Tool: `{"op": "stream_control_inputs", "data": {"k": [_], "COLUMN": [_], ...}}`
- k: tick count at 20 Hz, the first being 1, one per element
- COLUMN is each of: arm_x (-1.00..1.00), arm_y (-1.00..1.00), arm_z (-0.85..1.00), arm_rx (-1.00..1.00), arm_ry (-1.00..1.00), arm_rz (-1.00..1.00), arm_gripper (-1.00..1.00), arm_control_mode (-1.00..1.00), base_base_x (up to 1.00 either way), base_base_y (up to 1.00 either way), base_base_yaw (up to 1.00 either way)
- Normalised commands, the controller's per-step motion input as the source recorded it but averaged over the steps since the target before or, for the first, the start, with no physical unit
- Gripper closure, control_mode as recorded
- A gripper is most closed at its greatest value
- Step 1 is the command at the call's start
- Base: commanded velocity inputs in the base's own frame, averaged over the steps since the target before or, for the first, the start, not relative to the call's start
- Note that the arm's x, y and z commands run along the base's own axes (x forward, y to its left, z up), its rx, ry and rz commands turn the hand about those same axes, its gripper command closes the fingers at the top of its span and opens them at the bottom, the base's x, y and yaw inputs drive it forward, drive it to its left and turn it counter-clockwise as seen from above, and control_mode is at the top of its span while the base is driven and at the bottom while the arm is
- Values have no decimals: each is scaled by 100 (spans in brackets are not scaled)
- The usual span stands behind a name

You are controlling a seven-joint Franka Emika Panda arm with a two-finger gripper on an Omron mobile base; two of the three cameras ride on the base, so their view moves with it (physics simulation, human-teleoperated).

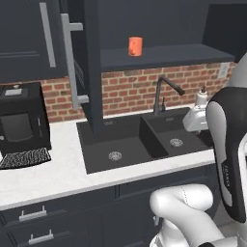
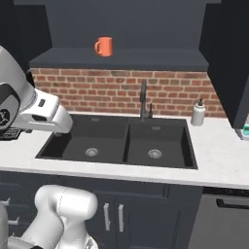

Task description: Gather all objects into one cabinet and sort the glasses and bowls to opposite sides.

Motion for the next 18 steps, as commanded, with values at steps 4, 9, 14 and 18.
{"op": "stream_control_inputs", "data": {"k": [4, 9, 14, 18], "arm_x": [0, 0, 0, 0], "arm_y": [0, 0, 0, 0], "arm_z": [0, 0, 0, 0], "arm_rx": [0, 0, 0, 0], "arm_ry": [0, 0, 0, 0], "arm_rz": [0, 0, 0, 0], "arm_gripper": [-100, -100, -100, -100], "arm_control_mode": [100, 100, 100, 100], "base_base_x": [54, 52, 40, 31], "base_base_y": [0, 0, 0, 0], "base_base_yaw": [10, 7, 6, 6]}}
